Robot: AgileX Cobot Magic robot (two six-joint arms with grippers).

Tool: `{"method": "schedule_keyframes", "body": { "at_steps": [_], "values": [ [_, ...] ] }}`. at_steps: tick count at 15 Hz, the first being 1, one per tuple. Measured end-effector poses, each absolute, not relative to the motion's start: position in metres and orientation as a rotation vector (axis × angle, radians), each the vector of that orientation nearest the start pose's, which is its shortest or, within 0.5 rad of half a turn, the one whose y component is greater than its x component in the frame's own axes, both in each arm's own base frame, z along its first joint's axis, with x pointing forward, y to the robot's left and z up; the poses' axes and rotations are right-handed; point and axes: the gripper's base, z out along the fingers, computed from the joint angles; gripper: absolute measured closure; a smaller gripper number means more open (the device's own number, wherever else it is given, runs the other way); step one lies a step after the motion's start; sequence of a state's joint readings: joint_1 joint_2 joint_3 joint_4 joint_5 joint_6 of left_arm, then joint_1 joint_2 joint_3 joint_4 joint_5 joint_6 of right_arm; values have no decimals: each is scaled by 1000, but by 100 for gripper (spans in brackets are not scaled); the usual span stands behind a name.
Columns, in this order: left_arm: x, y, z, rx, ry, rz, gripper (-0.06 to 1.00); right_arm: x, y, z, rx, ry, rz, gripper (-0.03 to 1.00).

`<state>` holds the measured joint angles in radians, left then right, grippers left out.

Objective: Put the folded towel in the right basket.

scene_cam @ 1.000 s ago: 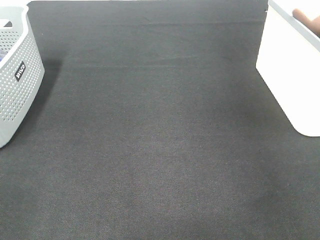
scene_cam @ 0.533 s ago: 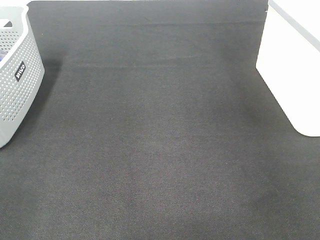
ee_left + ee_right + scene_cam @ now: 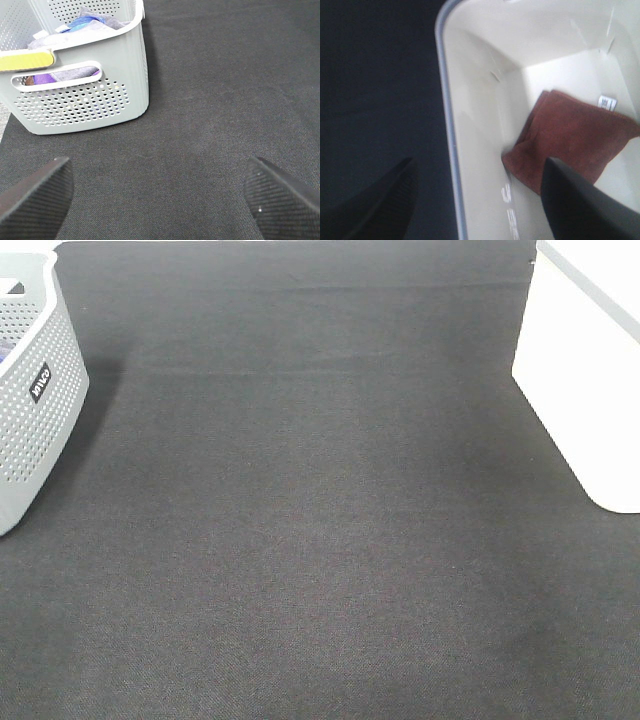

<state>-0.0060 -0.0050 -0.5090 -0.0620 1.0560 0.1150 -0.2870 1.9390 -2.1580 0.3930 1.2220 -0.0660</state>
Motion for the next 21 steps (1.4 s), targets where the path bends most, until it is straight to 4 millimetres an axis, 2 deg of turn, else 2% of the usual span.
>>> {"method": "schedule_keyframes", "body": {
  "at_steps": [2,4,5,6,8,10,13,14,18,21],
  "values": [
    [-7,-5,280,126,2020,-5,7,398,-72,431,212,2342,334,31],
    [-7,-5,280,126,2020,-5,7,380,-36,452,88,2319,323,31],
    [-7,-5,280,126,2020,-5,7,376,-28,454,64,2322,322,31],
    [-7,-5,280,126,2020,-5,7,362,-5,456,-7,2339,321,31],
    [-7,-5,280,126,2020,-5,7,342,13,448,-66,2393,306,31],
    [-7,-5,280,126,2020,-5,7,320,24,436,-103,2451,305,31],
    [-7,-5,280,126,2020,-5,7,272,21,401,-97,2578,265,31],
    [-7,-5,280,126,2020,-5,7,243,19,384,-95,2629,237,31],
    [-7,-5,280,126,2020,-5,7,165,13,329,-98,2748,165,31],
    [-7,-5,280,126,2020,-5,7,113,8,296,-108,2749,98,31]
  ]
}}
